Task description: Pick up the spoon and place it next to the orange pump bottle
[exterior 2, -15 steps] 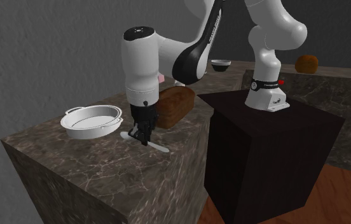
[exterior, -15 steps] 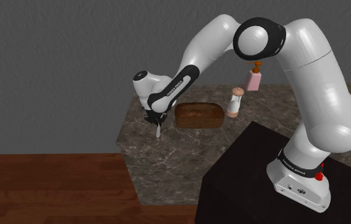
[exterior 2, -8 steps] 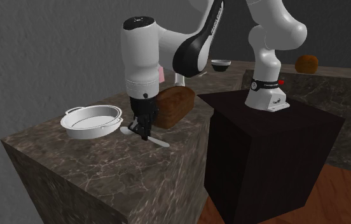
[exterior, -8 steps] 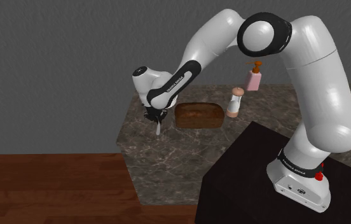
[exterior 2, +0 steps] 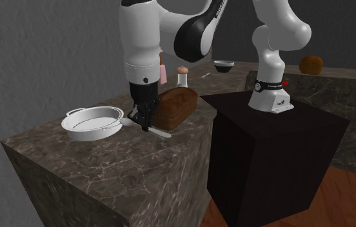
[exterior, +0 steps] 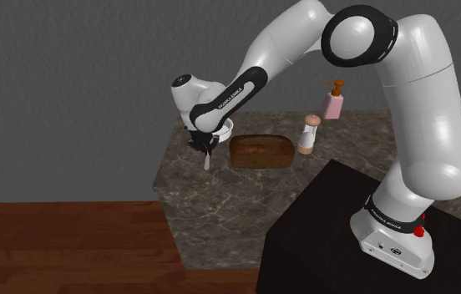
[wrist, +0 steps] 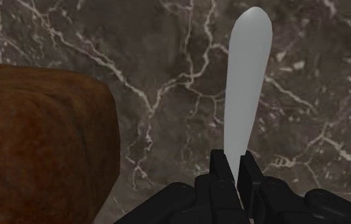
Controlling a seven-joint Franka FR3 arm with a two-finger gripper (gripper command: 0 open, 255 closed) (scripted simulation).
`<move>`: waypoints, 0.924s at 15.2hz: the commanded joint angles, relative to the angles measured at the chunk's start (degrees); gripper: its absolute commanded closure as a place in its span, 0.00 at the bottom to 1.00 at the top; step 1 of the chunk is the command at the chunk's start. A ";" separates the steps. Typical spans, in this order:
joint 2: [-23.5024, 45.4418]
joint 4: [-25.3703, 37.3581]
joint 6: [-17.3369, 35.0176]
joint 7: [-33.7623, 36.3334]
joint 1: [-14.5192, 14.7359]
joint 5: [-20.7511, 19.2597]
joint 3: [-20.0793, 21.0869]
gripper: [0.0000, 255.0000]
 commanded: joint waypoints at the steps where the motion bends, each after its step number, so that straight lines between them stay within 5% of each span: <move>1: -0.97 0.13 -1.06 -0.40 -0.12 0.46 0.30 1.00; 14: -6.66 1.74 -7.90 -3.08 -0.95 3.20 1.82 1.00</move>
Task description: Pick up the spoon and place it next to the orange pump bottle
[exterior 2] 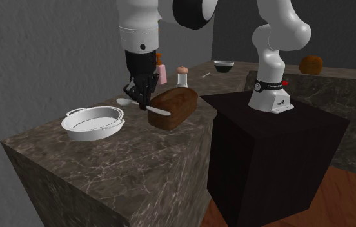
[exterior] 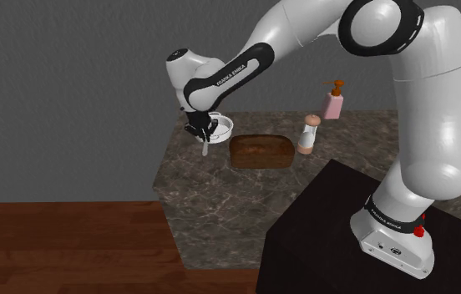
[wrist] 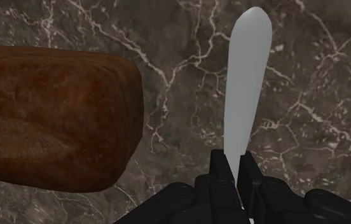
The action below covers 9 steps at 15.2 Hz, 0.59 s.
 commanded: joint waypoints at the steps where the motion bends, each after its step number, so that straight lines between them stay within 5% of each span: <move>1: -0.83 0.28 -1.06 -0.36 -0.09 0.40 0.21 1.00; 9: -3.54 2.53 -5.72 -1.94 -0.34 1.85 0.86 1.00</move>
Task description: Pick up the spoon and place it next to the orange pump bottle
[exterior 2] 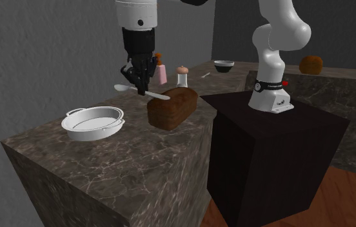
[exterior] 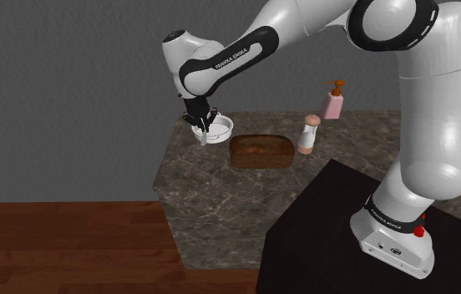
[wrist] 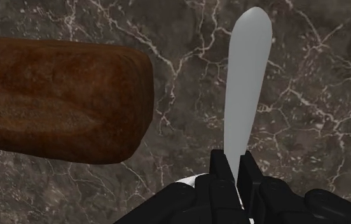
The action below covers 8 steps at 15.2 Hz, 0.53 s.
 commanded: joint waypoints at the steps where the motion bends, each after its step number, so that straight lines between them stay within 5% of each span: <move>1: -0.79 0.37 -1.11 -0.31 -0.05 0.36 0.17 1.00; 8: -2.58 3.20 -5.49 -1.61 -0.09 1.38 0.58 1.00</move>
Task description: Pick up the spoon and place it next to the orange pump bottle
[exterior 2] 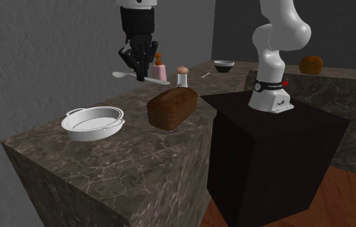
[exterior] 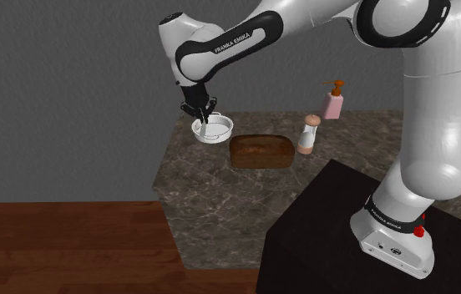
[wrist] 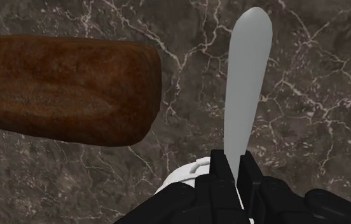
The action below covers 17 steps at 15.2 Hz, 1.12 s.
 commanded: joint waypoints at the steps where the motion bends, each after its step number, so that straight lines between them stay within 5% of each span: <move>1: -0.51 0.93 -1.37 -0.43 -0.03 0.30 0.10 1.00; 12: -2.01 6.84 -8.49 -2.19 0.25 1.28 0.49 1.00; 17: -7.55 -0.98 -4.61 -7.86 -4.90 2.77 -1.10 1.00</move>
